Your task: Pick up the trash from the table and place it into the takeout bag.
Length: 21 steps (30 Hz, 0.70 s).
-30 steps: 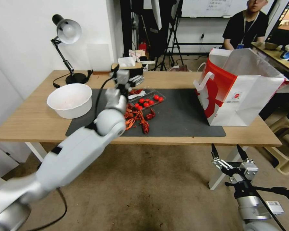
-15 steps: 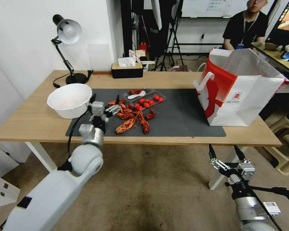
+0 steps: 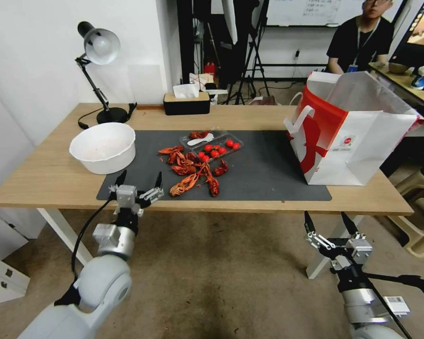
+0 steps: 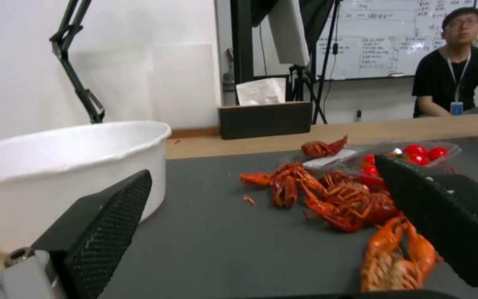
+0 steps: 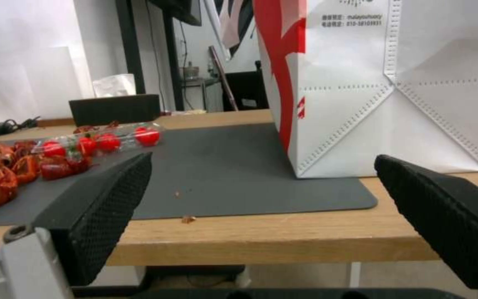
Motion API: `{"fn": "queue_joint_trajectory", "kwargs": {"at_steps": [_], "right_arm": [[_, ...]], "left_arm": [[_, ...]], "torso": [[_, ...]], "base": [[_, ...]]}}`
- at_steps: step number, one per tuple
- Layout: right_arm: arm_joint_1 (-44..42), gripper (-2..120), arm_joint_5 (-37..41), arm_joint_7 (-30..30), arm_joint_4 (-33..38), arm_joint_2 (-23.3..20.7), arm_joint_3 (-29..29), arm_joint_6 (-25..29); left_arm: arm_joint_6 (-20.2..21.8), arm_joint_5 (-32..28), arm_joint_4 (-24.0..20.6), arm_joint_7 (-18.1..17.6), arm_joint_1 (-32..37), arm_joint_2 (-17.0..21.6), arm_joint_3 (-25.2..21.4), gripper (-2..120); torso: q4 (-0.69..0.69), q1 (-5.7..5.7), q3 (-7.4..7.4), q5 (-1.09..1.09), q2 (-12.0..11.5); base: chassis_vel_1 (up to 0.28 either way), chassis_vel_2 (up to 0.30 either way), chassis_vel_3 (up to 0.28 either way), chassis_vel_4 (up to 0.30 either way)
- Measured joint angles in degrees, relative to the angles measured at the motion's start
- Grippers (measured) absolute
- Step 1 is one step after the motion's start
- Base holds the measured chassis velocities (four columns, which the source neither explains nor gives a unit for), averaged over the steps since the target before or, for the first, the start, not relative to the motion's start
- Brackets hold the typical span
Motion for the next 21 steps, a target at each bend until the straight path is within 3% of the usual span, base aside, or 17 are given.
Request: {"fn": "queue_joint_trajectory", "kwargs": {"at_steps": [11, 21], "right_arm": [[1.9, 100, -0.7, -0.5, -1.0, -0.5, -0.2, 0.1], [2.7, 100, -1.0, 0.4, -1.2, -0.9, -0.9, -0.9]], "left_arm": [[-4.9, 2.0, -1.5, 2.1, 11.6, -3.8, -4.1, 100], [-8.2, 4.3, -2.0, 3.2, 16.3, -6.4, -5.6, 100]], "torso": [[0.01, 0.0, 0.0, 0.0, 0.0], [0.01, 0.0, 0.0, 0.0, 0.0]], "base": [[0.0, 0.0, 0.0, 0.0], [0.0, 0.0, 0.0, 0.0]]}}
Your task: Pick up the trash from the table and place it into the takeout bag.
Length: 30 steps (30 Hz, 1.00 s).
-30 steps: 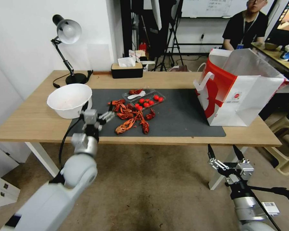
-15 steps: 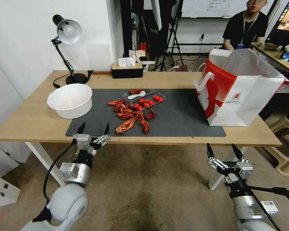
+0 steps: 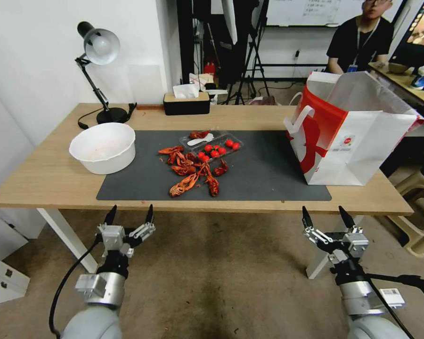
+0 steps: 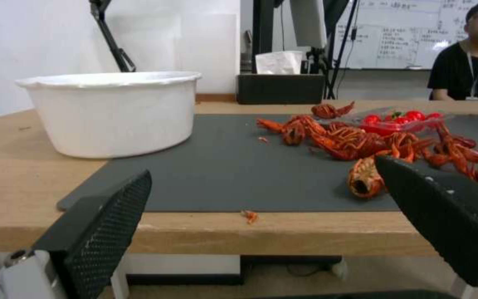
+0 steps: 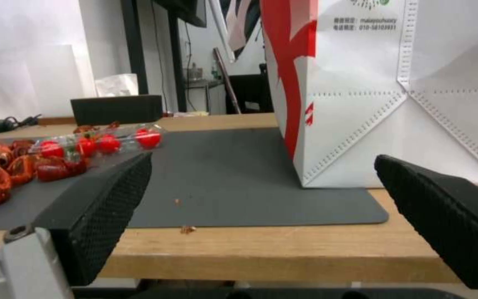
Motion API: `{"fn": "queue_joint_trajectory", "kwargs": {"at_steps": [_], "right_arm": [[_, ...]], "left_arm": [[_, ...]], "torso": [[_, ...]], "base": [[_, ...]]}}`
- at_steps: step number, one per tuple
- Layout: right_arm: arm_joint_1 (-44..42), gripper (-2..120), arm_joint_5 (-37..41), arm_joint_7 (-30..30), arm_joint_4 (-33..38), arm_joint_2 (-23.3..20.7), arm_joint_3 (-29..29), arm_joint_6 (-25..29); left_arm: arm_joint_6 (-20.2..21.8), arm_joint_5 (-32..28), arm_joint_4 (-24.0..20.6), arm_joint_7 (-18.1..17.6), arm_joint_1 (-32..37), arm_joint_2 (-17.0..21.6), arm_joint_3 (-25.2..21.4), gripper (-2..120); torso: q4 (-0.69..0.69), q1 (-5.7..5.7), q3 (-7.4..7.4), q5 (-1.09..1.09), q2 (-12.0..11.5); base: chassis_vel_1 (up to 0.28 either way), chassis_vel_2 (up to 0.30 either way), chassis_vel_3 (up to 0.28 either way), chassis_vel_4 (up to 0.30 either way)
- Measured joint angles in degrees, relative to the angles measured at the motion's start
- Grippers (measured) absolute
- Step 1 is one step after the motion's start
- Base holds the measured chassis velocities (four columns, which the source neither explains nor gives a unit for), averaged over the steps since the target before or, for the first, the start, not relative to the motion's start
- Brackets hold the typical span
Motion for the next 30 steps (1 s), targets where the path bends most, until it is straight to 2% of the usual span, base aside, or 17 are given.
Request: {"fn": "queue_joint_trajectory", "kwargs": {"at_steps": [11, 30], "right_arm": [[-0.2, 100, -0.8, 0.7, 0.1, -0.3, -0.6, -1.7], [-0.2, 100, -0.8, 0.7, 0.3, -0.4, -0.6, -1.8]], "left_arm": [[-0.6, 2.5, 0.7, -0.1, 0.5, -1.4, -0.2, 100], [-0.6, 2.5, 0.8, -0.3, 0.4, -1.4, -0.2, 100]], "torso": [[-0.01, 0.0, 0.0, 0.0, 0.0], [0.0, 0.01, 0.0, 0.0, 0.0]], "base": [[0.0, 0.0, 0.0, 0.0], [0.0, 0.0, 0.0, 0.0]]}}
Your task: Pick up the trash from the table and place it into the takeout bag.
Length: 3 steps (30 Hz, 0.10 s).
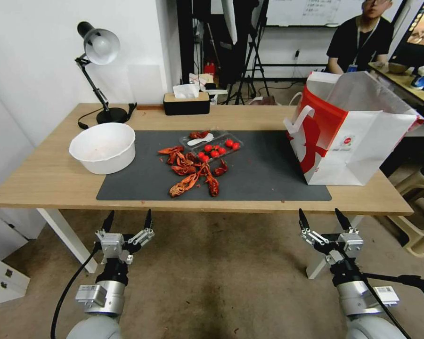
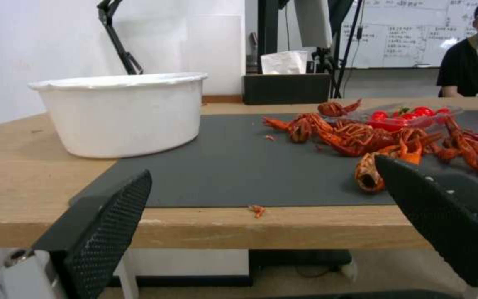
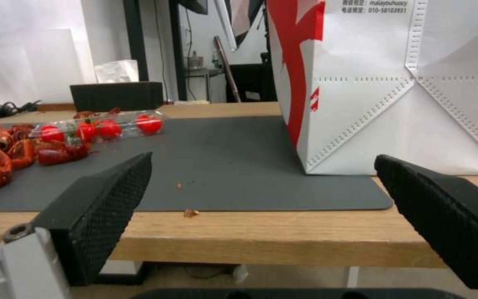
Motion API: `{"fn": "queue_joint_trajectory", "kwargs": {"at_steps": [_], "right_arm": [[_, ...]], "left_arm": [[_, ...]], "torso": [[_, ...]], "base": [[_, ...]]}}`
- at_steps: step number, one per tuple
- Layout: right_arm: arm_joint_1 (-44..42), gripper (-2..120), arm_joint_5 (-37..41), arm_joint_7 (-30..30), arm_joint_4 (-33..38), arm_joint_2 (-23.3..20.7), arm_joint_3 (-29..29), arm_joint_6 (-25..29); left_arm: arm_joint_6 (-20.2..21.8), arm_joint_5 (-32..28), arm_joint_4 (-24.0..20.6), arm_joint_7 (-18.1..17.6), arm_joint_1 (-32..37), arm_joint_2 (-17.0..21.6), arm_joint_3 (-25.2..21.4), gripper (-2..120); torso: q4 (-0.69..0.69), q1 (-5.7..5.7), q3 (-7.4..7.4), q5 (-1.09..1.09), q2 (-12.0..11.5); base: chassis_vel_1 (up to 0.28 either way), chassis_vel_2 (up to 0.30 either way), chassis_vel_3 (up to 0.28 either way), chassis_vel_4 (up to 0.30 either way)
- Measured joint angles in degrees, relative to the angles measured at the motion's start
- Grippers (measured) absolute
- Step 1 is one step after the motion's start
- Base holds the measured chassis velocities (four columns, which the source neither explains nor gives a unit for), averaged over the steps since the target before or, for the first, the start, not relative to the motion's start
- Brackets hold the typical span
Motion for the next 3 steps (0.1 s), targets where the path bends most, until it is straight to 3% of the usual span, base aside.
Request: {"fn": "queue_joint_trajectory", "kwargs": {"at_steps": [3], "right_arm": [[0.0, 100, 0.0, 0.0, 0.0, 0.0, 0.0, 0.0]], "left_arm": [[0.0, 0.0, 0.0, 0.0, 0.0, 0.0, 0.0, 100]], "torso": [[0.0, 0.0, 0.0, 0.0, 0.0]], "base": [[0.0, 0.0, 0.0, 0.0]]}}
